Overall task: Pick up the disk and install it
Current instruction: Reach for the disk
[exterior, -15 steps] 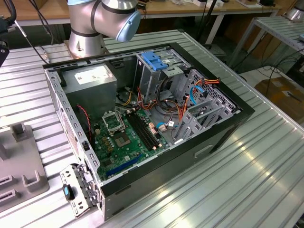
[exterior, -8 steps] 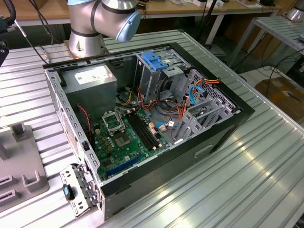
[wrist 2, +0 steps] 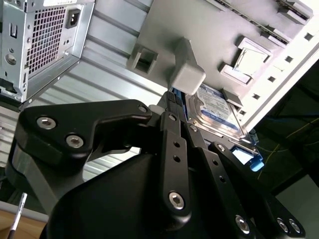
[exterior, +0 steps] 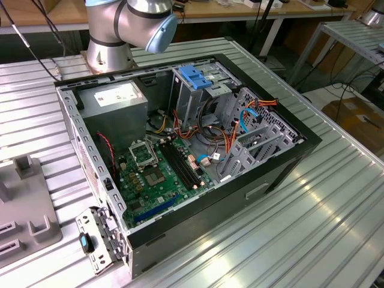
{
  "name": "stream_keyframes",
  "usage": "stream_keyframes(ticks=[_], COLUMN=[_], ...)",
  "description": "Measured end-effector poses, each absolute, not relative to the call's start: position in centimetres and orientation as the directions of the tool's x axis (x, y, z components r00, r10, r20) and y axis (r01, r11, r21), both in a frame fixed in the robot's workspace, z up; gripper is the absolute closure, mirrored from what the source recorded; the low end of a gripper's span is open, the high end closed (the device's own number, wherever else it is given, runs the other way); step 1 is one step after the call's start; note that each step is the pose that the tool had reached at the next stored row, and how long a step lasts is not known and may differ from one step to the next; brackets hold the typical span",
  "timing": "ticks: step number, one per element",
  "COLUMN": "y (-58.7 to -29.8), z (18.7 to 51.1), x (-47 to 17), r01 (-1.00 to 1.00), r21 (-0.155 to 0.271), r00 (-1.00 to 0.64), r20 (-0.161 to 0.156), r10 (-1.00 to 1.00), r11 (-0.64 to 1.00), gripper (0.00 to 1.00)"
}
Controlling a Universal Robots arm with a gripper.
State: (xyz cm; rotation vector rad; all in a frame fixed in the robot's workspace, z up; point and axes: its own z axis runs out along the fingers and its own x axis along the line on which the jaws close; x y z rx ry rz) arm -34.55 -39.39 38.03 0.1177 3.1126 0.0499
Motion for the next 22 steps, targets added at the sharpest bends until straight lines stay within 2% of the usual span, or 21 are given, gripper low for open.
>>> stream_keyframes(ticks=[22], y=[-38.0], z=[37.0], x=[-39.6], r01=[0.078], r21=[0.015], r00=[-0.997], r20=[-0.027], r10=[0.078], r11=[0.997], gripper=[0.89])
